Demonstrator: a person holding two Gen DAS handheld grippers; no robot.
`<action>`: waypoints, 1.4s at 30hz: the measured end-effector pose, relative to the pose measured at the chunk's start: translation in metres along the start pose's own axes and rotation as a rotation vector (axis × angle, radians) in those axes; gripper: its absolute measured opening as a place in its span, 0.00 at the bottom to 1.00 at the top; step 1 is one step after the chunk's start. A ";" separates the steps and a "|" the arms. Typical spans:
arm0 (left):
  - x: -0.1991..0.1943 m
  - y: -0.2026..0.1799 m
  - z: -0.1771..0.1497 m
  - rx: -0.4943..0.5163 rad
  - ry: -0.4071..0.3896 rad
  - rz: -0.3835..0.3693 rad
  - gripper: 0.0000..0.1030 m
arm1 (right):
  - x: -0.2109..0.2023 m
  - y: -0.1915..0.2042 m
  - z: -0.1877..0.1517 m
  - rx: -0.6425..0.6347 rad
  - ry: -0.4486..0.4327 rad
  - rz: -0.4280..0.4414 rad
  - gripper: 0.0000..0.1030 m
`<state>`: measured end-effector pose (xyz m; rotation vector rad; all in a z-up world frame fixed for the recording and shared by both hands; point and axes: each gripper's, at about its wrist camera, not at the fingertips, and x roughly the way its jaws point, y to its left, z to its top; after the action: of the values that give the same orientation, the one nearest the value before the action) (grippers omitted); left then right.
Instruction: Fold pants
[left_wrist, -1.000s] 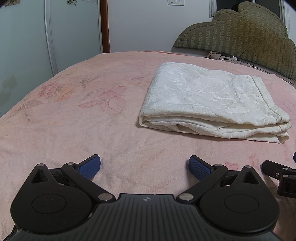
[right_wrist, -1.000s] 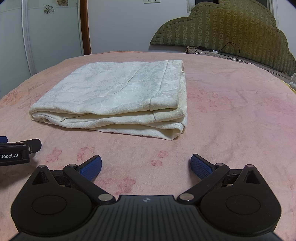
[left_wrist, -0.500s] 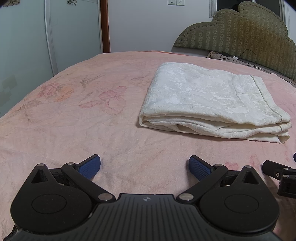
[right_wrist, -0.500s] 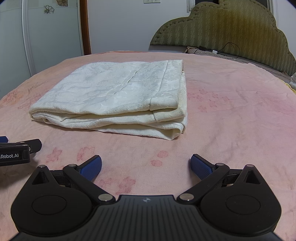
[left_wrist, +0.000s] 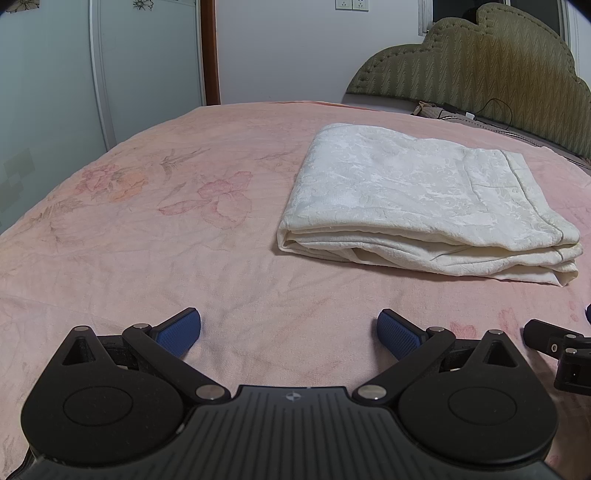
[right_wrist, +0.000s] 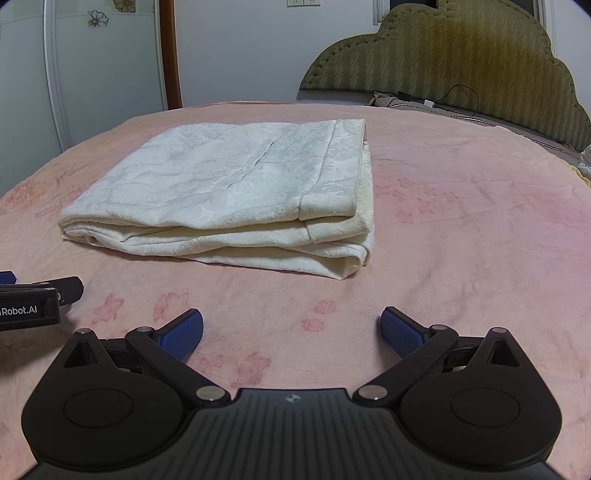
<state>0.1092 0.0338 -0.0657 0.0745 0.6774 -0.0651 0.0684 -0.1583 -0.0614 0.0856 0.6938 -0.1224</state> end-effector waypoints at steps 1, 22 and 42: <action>0.000 0.000 0.000 0.000 0.000 0.000 1.00 | 0.000 0.000 0.000 -0.001 0.000 -0.001 1.00; 0.000 0.000 0.000 0.001 -0.001 0.001 1.00 | -0.001 0.001 -0.001 -0.008 0.001 -0.001 1.00; -0.001 0.002 0.000 -0.006 -0.003 0.000 1.00 | -0.005 -0.004 -0.001 -0.009 -0.002 0.019 1.00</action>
<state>0.1082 0.0355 -0.0650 0.0687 0.6750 -0.0637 0.0636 -0.1617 -0.0593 0.0834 0.6910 -0.1007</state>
